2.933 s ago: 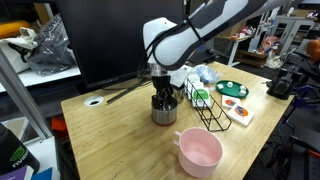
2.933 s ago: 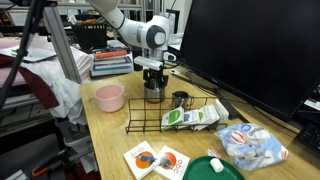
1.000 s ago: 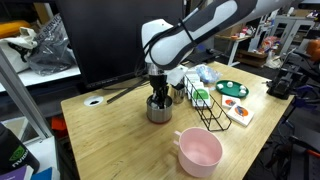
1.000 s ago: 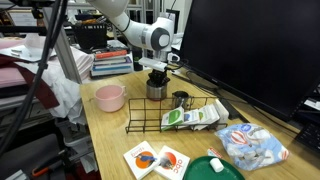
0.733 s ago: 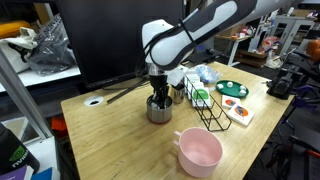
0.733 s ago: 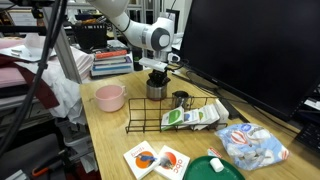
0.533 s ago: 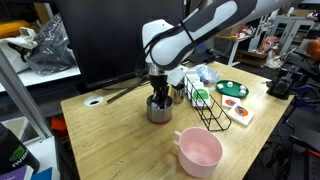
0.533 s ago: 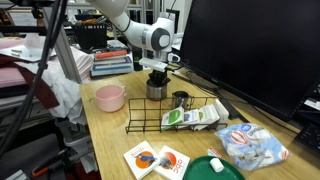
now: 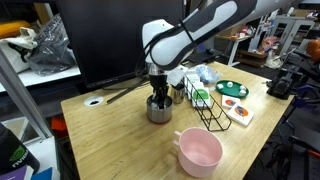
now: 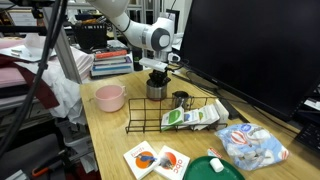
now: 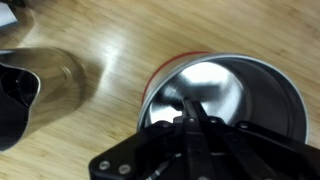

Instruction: Pick the object in the silver bowl and put it in the pink cup

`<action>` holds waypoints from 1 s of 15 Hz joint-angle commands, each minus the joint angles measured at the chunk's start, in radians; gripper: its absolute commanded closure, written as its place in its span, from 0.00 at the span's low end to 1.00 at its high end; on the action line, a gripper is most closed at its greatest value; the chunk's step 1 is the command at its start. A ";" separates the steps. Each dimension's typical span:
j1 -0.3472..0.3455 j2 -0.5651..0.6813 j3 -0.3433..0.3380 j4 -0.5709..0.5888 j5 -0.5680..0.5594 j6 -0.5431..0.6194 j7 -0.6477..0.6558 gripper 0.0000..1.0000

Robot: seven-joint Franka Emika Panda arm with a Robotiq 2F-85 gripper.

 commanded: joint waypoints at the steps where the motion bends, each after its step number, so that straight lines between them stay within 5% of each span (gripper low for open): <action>1: -0.014 0.001 0.013 0.010 0.019 0.013 -0.033 0.97; 15: -0.025 0.084 0.026 0.139 0.043 0.001 -0.110 1.00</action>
